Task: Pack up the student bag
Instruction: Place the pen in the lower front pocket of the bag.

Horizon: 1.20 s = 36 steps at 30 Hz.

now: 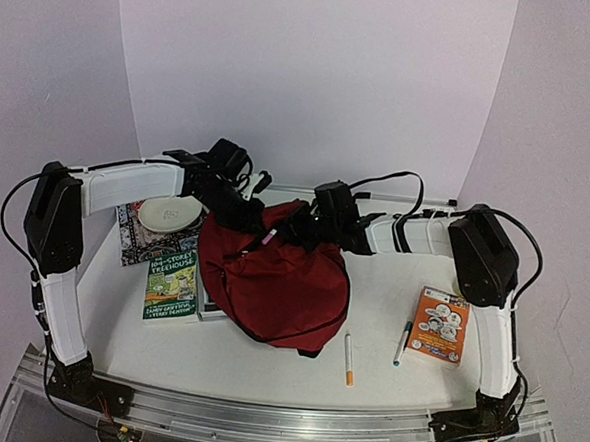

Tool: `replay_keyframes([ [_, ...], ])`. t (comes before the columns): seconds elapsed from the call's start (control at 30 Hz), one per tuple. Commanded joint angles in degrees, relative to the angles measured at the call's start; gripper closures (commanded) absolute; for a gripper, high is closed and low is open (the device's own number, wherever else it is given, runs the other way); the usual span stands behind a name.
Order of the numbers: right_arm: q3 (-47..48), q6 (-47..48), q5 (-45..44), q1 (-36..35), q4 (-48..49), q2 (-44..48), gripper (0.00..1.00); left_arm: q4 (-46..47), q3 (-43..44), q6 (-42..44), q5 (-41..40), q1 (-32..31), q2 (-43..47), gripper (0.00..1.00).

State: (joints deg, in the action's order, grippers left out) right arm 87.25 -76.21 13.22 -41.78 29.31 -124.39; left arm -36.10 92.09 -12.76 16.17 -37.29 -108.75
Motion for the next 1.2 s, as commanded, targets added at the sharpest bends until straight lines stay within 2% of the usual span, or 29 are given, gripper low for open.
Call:
replay_keyframes([
  [0.0, 3.61, -4.4, -6.71, -0.73, 9.18, -2.86, 0.96, 0.36, -0.56, -1.51, 3.98, -0.17, 2.88, 1.0],
  [0.1, 4.32, -2.15, -6.56, -1.31, 7.09, -2.54, 0.77, 0.33, 0.03, -0.83, 2.89, -0.15, 2.96, 1.0],
  [0.2, 0.73, 1.15, -6.6, -1.82, 4.19, 1.52, 0.61, 0.29, 0.44, -0.08, 1.3, -0.19, 3.04, 1.0],
  [0.37, -6.63, 7.61, -7.66, -3.09, -2.58, 10.59, 0.48, 0.33, -0.93, 0.27, -0.6, -0.19, 3.85, 1.0],
  [0.57, -10.07, 16.32, -8.45, -5.12, -18.18, 19.7, 0.4, 0.54, -2.6, 1.35, -2.05, -0.15, 4.59, 1.0],
  [0.8, -13.36, 24.39, -13.64, -7.78, -42.82, 26.87, 0.34, 1.25, -3.49, 2.95, -1.3, -0.15, 5.5, 1.0],
  [1.07, -14.29, 25.46, -24.08, -13.04, -67.11, 26.96, 0.32, 2.53, -5.68, 3.81, -1.7, -0.16, 5.83, 1.0],
  [1.17, -15.19, 24.52, -24.03, -15.05, -71.29, 25.81, 0.31, 2.7, -6.31, 4.04, -1.38, -0.15, 5.87, 1.0],
])
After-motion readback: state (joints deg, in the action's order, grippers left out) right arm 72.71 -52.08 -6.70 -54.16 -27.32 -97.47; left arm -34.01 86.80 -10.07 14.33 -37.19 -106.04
